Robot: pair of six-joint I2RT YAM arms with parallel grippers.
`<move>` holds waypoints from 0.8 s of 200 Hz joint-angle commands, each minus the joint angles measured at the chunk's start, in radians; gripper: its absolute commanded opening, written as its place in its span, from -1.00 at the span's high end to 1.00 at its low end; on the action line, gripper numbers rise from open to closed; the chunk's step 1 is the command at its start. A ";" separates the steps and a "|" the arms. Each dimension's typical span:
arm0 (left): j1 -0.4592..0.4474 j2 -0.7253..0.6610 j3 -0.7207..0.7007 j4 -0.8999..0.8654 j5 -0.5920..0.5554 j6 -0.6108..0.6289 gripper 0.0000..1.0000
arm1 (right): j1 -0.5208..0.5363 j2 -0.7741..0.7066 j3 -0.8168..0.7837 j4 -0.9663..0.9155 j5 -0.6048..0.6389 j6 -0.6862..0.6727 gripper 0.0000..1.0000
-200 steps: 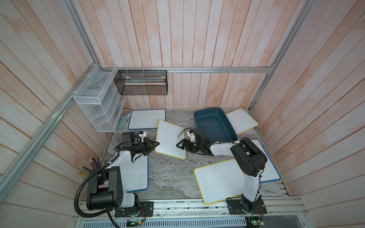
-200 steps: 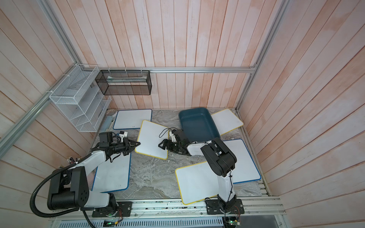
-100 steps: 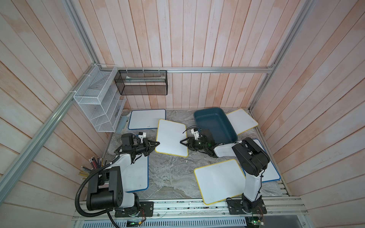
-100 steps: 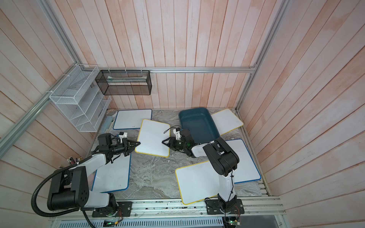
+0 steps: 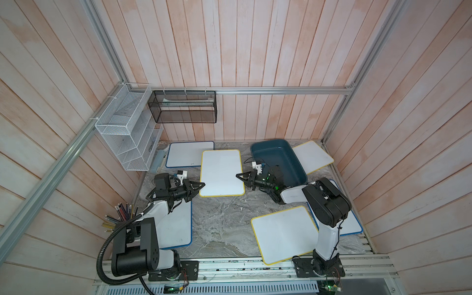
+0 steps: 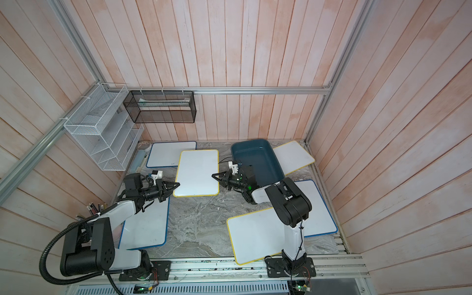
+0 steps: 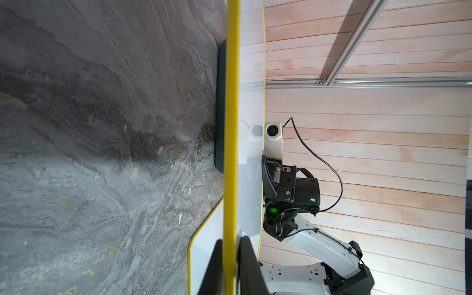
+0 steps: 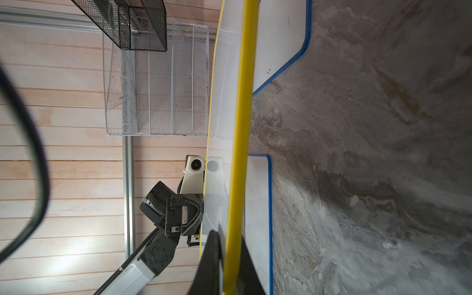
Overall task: Put the whiteboard into the storage box
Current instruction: Pick up the whiteboard at the center of the board.
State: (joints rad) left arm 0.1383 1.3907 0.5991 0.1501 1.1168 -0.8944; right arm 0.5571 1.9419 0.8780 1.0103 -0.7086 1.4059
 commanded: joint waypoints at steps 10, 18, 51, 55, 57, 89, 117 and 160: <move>-0.029 -0.039 0.046 -0.023 -0.006 0.057 0.69 | 0.026 -0.060 -0.011 0.020 -0.084 -0.188 1.00; -0.029 -0.041 0.053 -0.023 -0.008 0.057 0.57 | 0.019 -0.075 -0.014 0.015 -0.087 -0.191 1.00; -0.029 -0.039 0.077 -0.018 -0.016 0.051 0.13 | -0.018 -0.148 -0.008 -0.081 -0.101 -0.250 1.00; -0.029 -0.039 0.081 -0.019 -0.018 0.053 0.10 | -0.025 -0.158 -0.007 -0.094 -0.099 -0.257 1.00; -0.029 -0.040 0.082 -0.020 -0.019 0.053 0.09 | -0.028 -0.163 -0.008 -0.099 -0.099 -0.262 1.00; -0.021 -0.037 0.134 -0.090 -0.064 0.104 -0.04 | -0.085 -0.239 -0.006 -0.219 -0.100 -0.324 1.00; -0.019 -0.047 0.148 -0.088 -0.084 0.101 -0.08 | -0.159 -0.303 -0.009 -0.305 -0.117 -0.367 1.00; -0.017 -0.038 0.159 -0.131 -0.115 0.142 -0.09 | -0.366 -0.394 0.016 -0.474 -0.149 -0.442 1.00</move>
State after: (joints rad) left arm 0.1162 1.3579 0.7307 0.0555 1.0306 -0.7971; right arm 0.2905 1.6154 0.8555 0.6125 -0.8188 1.0512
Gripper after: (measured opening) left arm 0.545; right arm 0.076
